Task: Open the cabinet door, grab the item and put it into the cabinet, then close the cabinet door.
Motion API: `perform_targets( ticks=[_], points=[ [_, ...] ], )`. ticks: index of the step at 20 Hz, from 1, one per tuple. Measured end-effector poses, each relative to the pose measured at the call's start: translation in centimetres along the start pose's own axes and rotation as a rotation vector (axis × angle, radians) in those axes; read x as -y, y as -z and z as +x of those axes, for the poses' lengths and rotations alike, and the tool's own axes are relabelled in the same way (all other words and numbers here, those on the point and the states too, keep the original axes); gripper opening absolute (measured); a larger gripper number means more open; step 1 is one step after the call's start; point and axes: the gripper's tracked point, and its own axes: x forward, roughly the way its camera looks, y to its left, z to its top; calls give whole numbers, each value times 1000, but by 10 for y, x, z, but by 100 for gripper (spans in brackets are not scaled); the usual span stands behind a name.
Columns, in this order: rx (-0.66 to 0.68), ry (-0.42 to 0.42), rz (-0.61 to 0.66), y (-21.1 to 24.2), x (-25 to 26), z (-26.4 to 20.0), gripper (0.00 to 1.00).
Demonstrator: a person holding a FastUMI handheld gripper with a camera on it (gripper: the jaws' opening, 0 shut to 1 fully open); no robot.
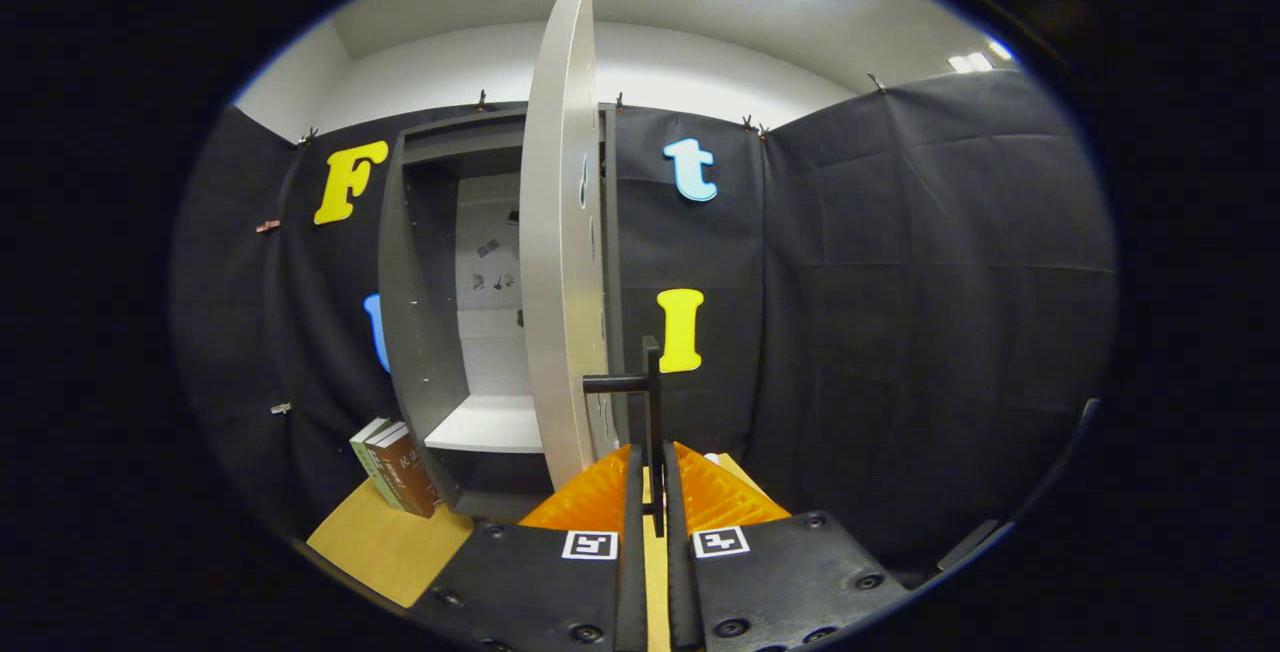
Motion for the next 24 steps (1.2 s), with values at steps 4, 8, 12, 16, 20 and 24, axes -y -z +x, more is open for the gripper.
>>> perform_targets(
  ticks=[4,8,12,16,20,24],
  points=[
    [24,54,-3,-4,24,-5,12],
    [26,60,-15,-3,29,-10,12],
    [39,66,-36,-4,29,-26,47],
    [61,3,-115,4,9,-55,98],
    [-58,-85,-109,44,-24,-83,99],
    [-175,-190,-66,99,-77,-86,99]
  ],
)
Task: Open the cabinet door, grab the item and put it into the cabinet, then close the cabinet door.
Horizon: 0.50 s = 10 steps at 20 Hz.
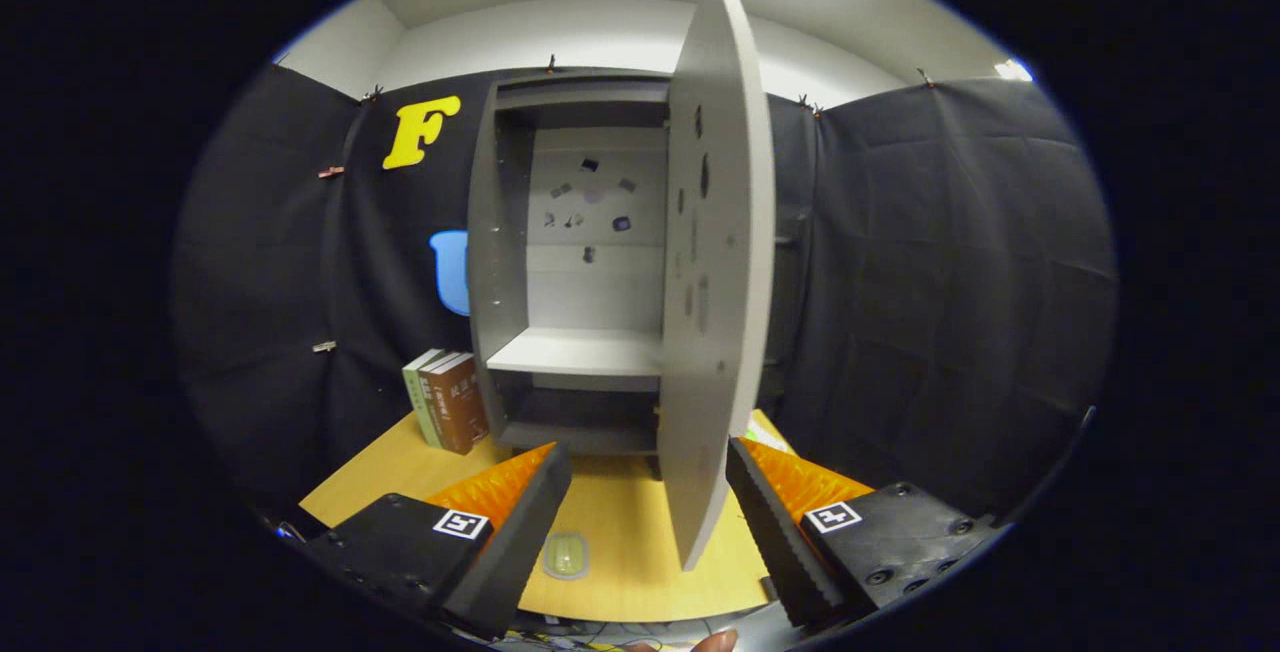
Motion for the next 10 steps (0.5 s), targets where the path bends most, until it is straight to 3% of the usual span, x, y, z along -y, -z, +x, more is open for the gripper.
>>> perform_targets(
  ticks=[3,10],
  points=[
    [-112,-63,10,52,-38,22,98],
    [-354,-111,0,179,-84,89,99]
  ],
)
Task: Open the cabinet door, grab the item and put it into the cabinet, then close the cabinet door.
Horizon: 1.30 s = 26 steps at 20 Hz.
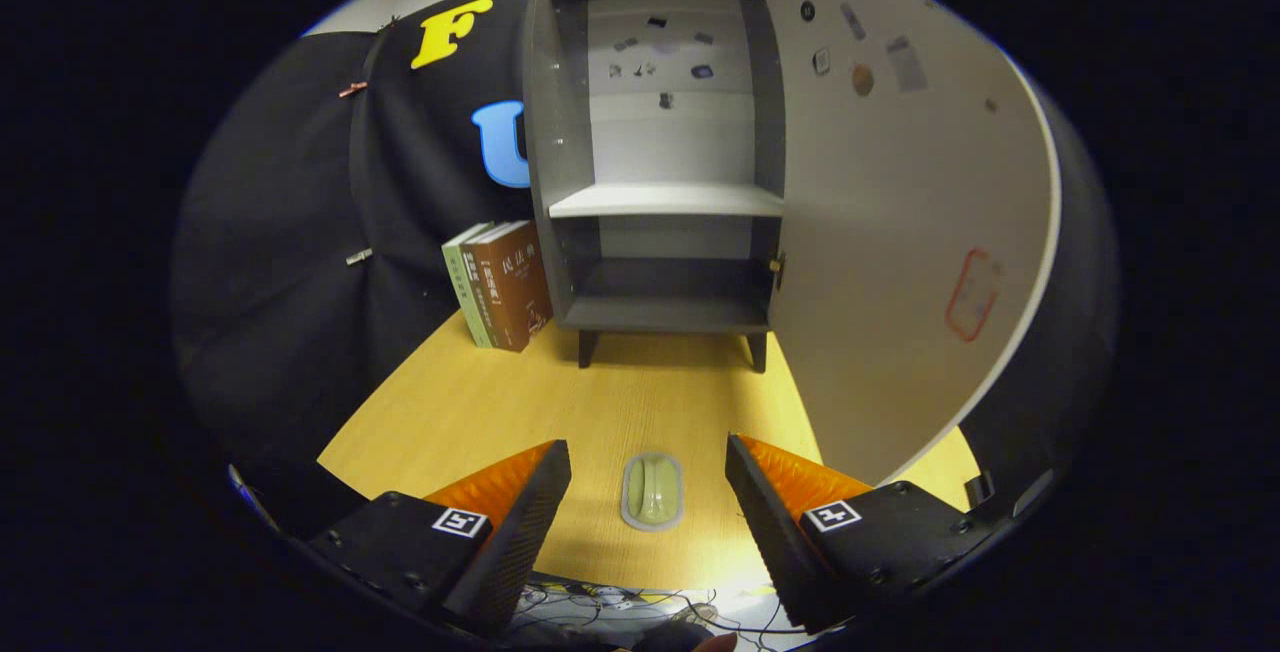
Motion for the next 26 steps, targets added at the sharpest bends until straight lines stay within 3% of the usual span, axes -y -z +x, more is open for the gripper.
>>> perform_targets(
  ticks=[6,9,12,14,17,19,21,23,26],
  points=[
    [-181,12,37,74,-1,77,98],
    [-239,30,52,104,7,105,86],
    [-283,48,40,126,12,131,84],
    [-311,68,20,136,16,145,74],
    [-340,90,5,149,22,166,71],
    [-362,97,0,158,25,169,54],
    [-357,84,14,153,20,171,53],
    [-345,110,-2,156,25,169,25],
    [-348,105,-37,154,27,168,18]
  ],
)
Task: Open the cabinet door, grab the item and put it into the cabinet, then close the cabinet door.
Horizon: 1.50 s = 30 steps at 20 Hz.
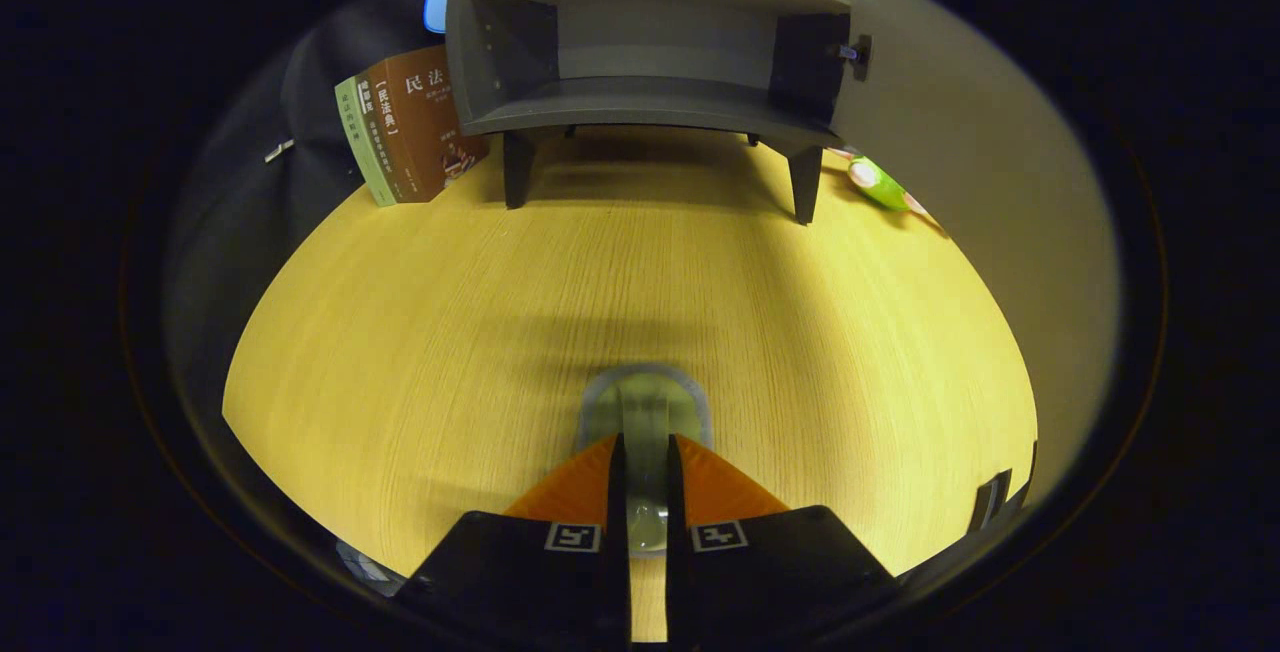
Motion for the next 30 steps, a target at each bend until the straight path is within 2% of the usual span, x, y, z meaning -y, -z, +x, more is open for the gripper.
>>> perform_targets(
  ticks=[1,4,7,14,22,26,30],
  points=[
    [5,-3,11,-3,1,-4,11],
    [34,-25,62,-17,0,-17,11],
    [66,-38,51,-37,2,-41,12],
    [182,-40,78,-111,13,-116,11],
    [341,-50,90,-245,14,-194,11],
    [403,-72,105,-316,7,-210,11],
    [446,-65,112,-389,8,-207,11]
  ],
)
